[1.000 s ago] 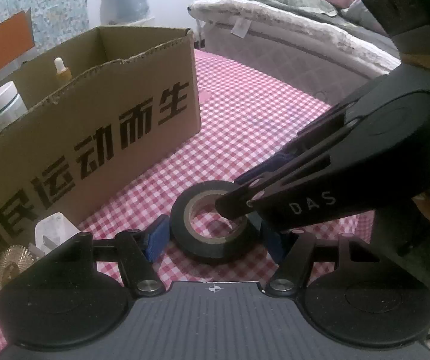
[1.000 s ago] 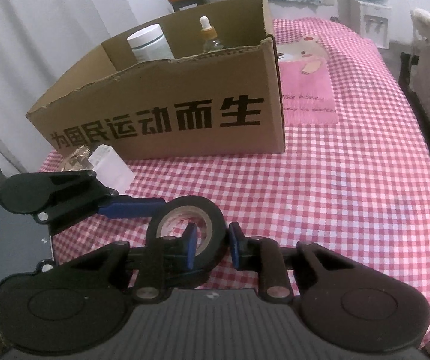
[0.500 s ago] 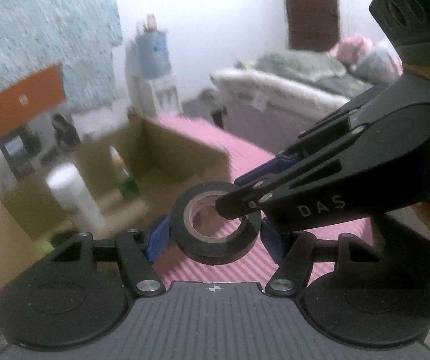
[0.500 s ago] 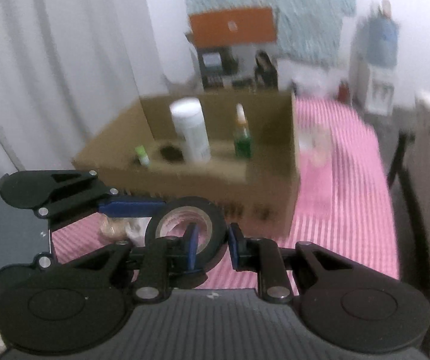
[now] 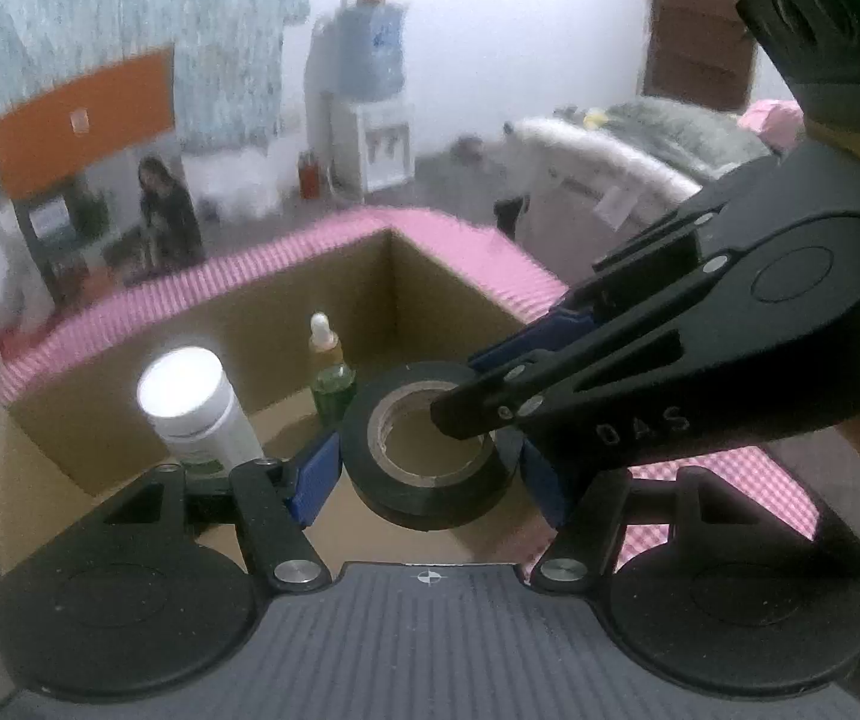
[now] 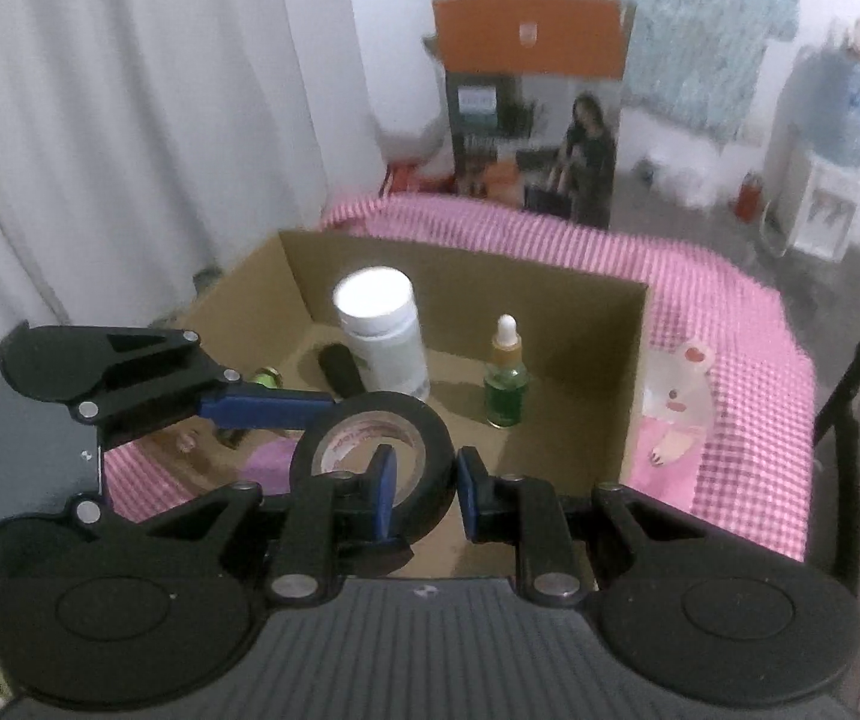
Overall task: Organize rigid objects
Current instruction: 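Lift the tape roll and carry it over the box with the right gripper, then lower the tape roll into the box and open the right gripper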
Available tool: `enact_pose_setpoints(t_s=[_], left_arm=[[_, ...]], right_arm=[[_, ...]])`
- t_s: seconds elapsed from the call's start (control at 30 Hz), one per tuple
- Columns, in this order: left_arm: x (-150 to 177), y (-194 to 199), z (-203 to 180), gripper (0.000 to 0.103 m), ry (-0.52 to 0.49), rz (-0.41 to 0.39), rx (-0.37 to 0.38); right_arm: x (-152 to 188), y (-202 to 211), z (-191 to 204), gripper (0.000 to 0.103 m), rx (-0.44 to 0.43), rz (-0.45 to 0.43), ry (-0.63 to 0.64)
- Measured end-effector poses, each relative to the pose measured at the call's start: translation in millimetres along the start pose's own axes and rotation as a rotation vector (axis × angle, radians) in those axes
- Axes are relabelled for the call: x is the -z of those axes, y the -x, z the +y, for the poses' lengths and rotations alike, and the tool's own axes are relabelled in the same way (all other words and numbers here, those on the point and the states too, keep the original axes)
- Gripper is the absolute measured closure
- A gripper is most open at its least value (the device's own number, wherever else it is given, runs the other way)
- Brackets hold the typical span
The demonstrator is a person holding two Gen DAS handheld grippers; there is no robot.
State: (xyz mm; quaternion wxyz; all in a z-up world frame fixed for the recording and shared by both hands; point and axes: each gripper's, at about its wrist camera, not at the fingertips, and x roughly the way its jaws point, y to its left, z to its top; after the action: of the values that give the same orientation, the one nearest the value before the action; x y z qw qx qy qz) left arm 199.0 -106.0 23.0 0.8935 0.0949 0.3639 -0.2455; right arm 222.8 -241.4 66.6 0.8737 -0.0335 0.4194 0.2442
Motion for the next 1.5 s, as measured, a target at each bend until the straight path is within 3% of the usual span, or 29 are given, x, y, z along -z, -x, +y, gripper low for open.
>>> enact_pose_setpoints(t_s=[0.27,0.43,0.67,0.87,1.27,1.37,1.43,1.5], left_arm=[[-14.3,-47.5,19.9,0.037,0.115,0.094,0.102],[-15.7,-62.8,21.7,0.037,0.138,0.112,0.101],[-24.0,-74.9,25.6,0.036,0.154,0.138,0.100],[-26.3,-85.2,34.9,0.035,0.235,0.201,0.152],[-32.2,-70.1,31.9,0.026,0.213,0.137,0.128],[-32.6,-50.0,26.6,0.021,0.177,0.094,0.104],[-31.7,-34.4,23.5,0.019,0.152,0.062,0.091],[-29.0,-15.2,21.1,0.014,0.135,0.032,0.084]], right_arm=[[-27.9,-64.6,-33.0,0.080,0.036,0.171,0.048],[-33.7,-85.7,-44.8,0.081,0.061,0.225,0.087],[-44.5,-97.6,-46.6,0.080,0.094,0.226,0.162],[-44.9,-100.3,-45.2,0.080,0.111,0.205,0.196],[-43.2,-81.7,-47.2,0.078,0.098,0.137,0.144],[-41.6,-59.8,-45.0,0.069,0.091,0.078,0.107],[-39.3,-40.4,-43.4,0.044,0.088,0.023,0.071],[-34.2,-17.6,-39.0,0.038,0.082,-0.040,0.048]])
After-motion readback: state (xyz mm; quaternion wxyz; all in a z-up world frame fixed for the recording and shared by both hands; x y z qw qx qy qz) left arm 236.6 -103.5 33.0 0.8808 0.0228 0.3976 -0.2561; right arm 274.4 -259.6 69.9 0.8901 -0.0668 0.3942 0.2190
